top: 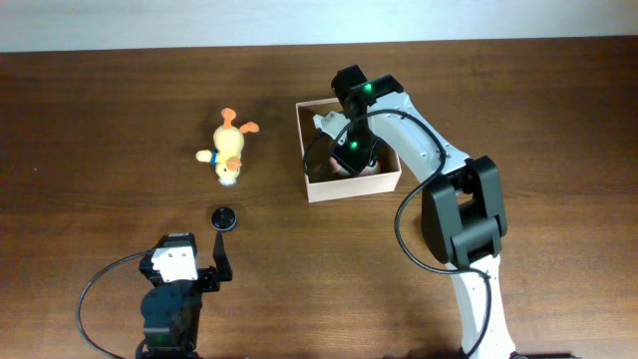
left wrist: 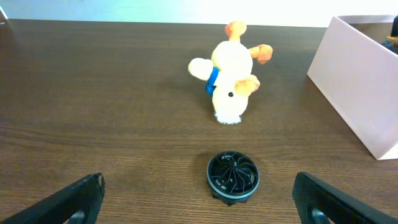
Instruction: Pack container
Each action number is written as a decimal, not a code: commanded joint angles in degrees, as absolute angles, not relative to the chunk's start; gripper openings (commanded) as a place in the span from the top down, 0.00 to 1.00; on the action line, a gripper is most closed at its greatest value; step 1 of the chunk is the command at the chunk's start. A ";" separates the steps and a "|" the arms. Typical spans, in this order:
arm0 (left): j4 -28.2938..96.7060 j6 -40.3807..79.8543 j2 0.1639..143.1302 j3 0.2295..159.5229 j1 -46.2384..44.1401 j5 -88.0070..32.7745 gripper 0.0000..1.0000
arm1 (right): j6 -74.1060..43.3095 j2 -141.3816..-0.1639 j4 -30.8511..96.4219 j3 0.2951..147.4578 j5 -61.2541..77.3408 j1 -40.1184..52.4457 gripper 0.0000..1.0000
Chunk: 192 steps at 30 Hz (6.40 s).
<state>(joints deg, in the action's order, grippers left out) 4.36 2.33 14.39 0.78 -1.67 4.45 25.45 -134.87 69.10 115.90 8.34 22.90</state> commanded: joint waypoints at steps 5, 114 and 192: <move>4.38 1.21 14.13 0.51 -1.32 3.84 0.01 | 20.71 -135.26 72.53 126.85 4.25 22.79 0.96; 4.38 1.21 14.13 0.51 -1.32 3.84 0.01 | 9.67 -135.39 73.34 119.63 4.29 21.61 0.57; 4.38 1.21 14.13 0.51 -1.32 3.84 0.01 | 9.61 -135.37 76.97 124.68 5.78 19.84 0.96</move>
<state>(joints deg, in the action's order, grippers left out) 4.36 2.33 14.39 0.78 -1.67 4.45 9.45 -135.31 76.14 120.33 5.15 19.75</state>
